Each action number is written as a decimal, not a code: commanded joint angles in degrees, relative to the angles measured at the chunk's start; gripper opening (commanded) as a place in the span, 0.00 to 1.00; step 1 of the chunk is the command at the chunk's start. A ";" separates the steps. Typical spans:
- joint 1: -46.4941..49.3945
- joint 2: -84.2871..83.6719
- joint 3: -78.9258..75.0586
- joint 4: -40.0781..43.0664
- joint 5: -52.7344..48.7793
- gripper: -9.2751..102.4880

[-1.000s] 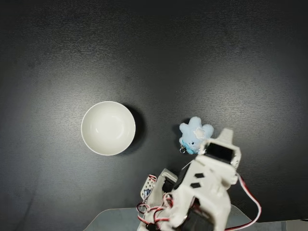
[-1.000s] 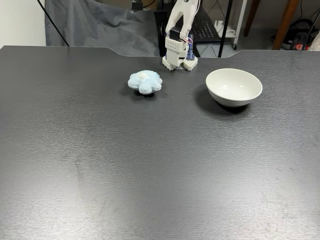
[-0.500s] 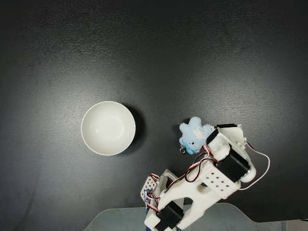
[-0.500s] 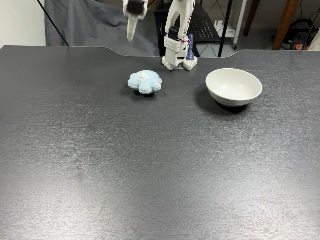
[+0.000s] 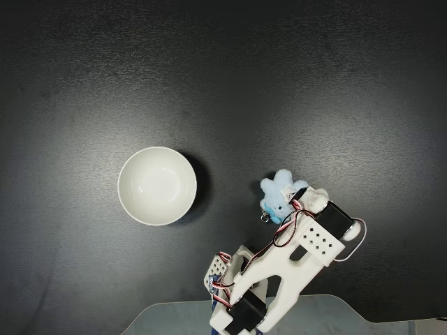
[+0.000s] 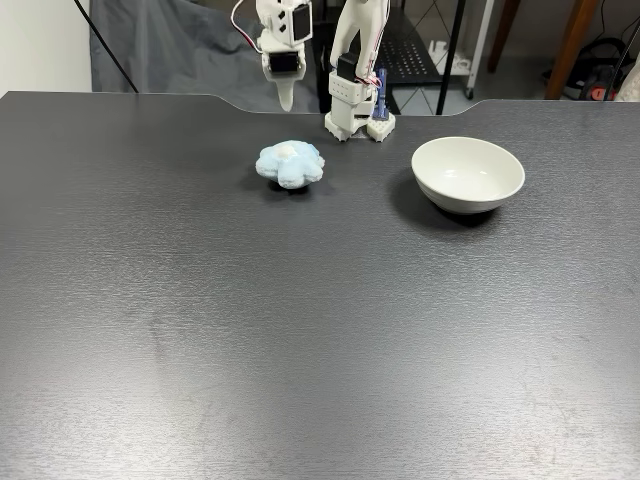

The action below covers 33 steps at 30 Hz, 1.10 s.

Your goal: Grasp a skyblue doll and put it in the white bowl.

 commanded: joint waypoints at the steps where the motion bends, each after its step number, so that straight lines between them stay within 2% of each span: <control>1: 0.09 0.35 0.09 1.93 0.09 0.08; 9: -0.44 0.35 0.09 2.46 -3.60 0.08; 13: -4.31 0.62 -0.62 2.46 -16.70 0.08; 18: -3.96 1.32 -0.79 1.76 -36.21 0.08; 21: -3.78 1.32 -0.97 1.76 -42.36 0.08; 29: -3.78 1.32 -0.97 1.76 -43.95 0.10; 33: -3.78 1.32 -0.97 1.76 -43.95 0.21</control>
